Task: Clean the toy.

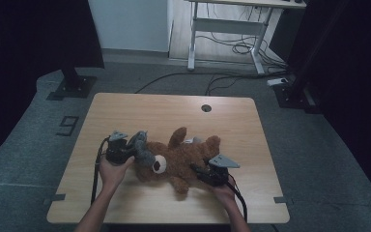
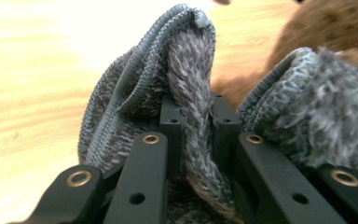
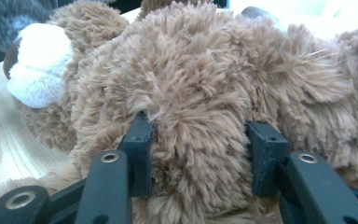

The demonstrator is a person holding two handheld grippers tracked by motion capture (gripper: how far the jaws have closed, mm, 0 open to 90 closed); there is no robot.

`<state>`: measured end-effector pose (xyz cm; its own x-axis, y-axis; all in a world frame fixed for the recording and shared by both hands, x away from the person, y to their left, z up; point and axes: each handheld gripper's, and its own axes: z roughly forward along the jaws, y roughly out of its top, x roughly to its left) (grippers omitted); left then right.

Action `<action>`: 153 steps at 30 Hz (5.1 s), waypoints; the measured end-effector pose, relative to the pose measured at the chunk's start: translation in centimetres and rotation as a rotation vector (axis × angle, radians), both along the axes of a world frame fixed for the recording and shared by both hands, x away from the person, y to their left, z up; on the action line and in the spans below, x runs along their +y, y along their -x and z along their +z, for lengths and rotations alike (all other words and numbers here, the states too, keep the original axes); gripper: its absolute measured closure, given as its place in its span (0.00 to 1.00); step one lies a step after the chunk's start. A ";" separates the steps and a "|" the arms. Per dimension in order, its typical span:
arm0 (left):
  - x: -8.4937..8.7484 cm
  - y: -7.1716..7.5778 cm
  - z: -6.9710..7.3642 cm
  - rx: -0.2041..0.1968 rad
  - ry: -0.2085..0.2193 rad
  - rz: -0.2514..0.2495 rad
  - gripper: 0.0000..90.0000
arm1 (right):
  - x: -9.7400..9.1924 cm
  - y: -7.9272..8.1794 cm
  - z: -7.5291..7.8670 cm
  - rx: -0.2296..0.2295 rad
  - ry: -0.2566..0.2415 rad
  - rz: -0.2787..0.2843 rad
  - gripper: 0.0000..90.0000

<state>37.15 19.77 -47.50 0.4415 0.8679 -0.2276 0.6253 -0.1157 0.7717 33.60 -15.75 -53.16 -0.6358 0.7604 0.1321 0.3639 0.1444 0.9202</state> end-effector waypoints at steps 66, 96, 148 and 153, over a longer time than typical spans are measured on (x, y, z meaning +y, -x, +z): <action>-7.4 4.4 -1.4 -0.117 0.031 -0.198 0.89 | -4.8 -2.1 4.5 0.053 -0.083 -0.124 0.15; -7.2 7.1 -2.4 -0.144 0.056 -0.221 0.89 | -2.4 5.5 0.4 0.134 0.073 0.018 0.35; -8.4 6.1 -1.0 -0.125 0.121 -0.241 0.88 | -4.9 1.1 1.5 0.046 -0.052 -0.187 0.63; -7.8 6.0 2.1 -0.164 0.144 -0.226 0.87 | -5.0 1.7 1.2 -0.004 -0.007 -0.165 0.64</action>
<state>31.14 11.95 -45.36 0.6604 0.7078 -0.2507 0.4619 -0.1197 0.8788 31.94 -20.73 -51.95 -0.5033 0.8534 0.1356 0.3780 0.0763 0.9227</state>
